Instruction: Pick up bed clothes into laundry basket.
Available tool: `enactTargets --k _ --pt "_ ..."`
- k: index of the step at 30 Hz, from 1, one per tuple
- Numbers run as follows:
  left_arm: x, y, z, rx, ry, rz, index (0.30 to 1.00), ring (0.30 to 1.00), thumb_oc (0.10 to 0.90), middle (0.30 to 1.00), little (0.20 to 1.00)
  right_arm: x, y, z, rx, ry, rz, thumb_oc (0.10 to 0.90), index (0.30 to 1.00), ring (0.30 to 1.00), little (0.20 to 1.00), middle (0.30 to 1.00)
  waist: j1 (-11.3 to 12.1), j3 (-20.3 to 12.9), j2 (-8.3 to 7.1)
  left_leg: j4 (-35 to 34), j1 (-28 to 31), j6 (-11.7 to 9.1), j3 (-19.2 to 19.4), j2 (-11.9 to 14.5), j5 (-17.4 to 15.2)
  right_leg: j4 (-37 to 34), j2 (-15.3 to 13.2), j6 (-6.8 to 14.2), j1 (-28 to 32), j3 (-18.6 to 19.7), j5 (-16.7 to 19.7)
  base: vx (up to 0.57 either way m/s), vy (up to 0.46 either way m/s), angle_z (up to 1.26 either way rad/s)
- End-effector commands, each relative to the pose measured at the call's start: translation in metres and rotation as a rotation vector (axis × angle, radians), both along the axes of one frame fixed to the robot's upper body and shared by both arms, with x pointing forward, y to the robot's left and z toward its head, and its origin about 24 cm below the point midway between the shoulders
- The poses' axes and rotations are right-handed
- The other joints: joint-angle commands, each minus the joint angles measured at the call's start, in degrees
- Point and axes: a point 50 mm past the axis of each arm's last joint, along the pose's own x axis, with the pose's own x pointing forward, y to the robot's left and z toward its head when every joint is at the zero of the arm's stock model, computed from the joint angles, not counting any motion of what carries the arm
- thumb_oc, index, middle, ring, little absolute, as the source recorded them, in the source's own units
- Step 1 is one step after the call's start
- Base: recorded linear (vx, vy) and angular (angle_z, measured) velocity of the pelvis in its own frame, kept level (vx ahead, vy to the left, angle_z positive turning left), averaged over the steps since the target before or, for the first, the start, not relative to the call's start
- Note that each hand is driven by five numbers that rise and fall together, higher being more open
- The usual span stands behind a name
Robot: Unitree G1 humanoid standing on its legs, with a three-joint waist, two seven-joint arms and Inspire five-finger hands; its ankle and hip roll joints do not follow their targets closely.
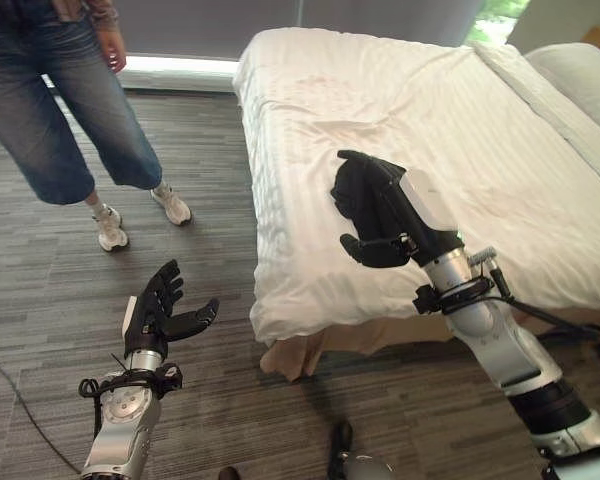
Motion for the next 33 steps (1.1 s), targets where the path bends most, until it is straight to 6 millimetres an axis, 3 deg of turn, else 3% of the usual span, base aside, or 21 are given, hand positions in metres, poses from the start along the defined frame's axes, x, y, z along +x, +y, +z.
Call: enactTargets --k 1,4,8,12,17,24,26,33 --pt "0.017 -0.009 0.056 0.082 -0.257 -0.131 0.900 0.900 0.800 0.900 0.900 0.007 -0.008 0.041 0.060 -0.177 -0.054 0.800 0.900 0.900 0.900 0.900 0.8 -1.1 -2.08 0.1 1.2 -7.3 1.1 -0.3 -3.2 3.5 -0.1 2.4 7.0 -0.6 0.4 0.27 -0.015 0.84" --pt "0.014 -0.009 0.051 0.069 -0.244 -0.129 0.900 0.900 0.800 0.900 0.900 0.017 -0.015 0.031 0.035 -0.114 -0.097 0.800 0.900 0.900 0.900 0.900 1.5 -2.1 -2.99 0.1 3.0 -7.6 0.0 -0.8 -3.8 1.7 0.0 1.9 9.9 -1.1 1.6 0.25 -0.069 0.19" --pt "0.004 -0.007 0.038 0.053 -0.191 -0.126 0.900 0.900 0.800 0.900 0.900 0.025 -0.027 0.013 -0.003 -0.023 -0.147 0.800 0.900 0.900 0.900 0.900 2.1 -3.5 -2.84 0.1 4.1 -8.2 -1.0 -0.2 -4.1 -0.2 0.3 1.6 13.2 -3.3 1.7 0.22 -0.075 0.13" --pt "-0.001 -0.001 0.032 0.062 -0.157 -0.117 0.900 0.900 0.800 0.900 0.900 0.038 -0.049 -0.009 -0.055 0.097 -0.254 0.800 0.900 0.900 0.900 0.900 3.0 -3.1 -1.81 0.1 3.3 -9.3 -1.6 0.7 -3.6 -0.3 0.5 1.3 13.4 -4.4 0.7 0.13 -0.067 0.11" --pt "0.001 0.000 0.035 0.056 -0.172 -0.127 0.900 0.900 0.800 0.900 0.900 0.054 -0.060 -0.016 -0.073 0.157 -0.339 0.800 0.900 0.900 0.900 0.900 4.0 -1.9 -0.16 0.1 1.2 -10.3 -2.0 1.6 -2.7 -0.3 0.5 1.1 12.3 -5.4 0.0 0.07 -0.083 0.24" --pt "0.006 -0.001 0.047 0.044 -0.226 -0.161 0.900 0.900 0.800 0.900 0.900 0.072 -0.080 0.022 -0.145 0.094 -0.440 0.800 0.900 0.900 0.900 0.900 4.7 0.5 2.94 0.1 -4.7 -11.8 -3.4 2.4 -0.1 -0.3 -0.1 0.9 8.6 -7.1 -0.2 0.01 -0.077 0.20" --pt "0.006 0.000 0.050 0.043 -0.238 -0.168 0.900 0.900 0.800 0.900 0.900 0.074 -0.092 0.045 -0.145 0.042 -0.493 0.800 0.900 0.900 0.900 0.900 5.0 1.4 4.09 0.1 -6.8 -12.2 -4.0 2.6 0.9 -0.3 0.0 0.8 6.8 -7.1 -0.2 0.02 -0.068 0.27" --pt "0.000 0.005 0.047 0.041 -0.225 -0.164 0.900 0.900 0.800 0.900 0.900 0.071 -0.112 0.059 -0.169 0.015 -0.565 0.800 0.900 0.900 0.900 0.900 5.1 2.4 6.37 0.1 -9.6 -12.8 -4.6 3.0 2.2 -0.3 0.5 0.3 4.5 -6.9 -0.7 0.04 -0.063 0.05"
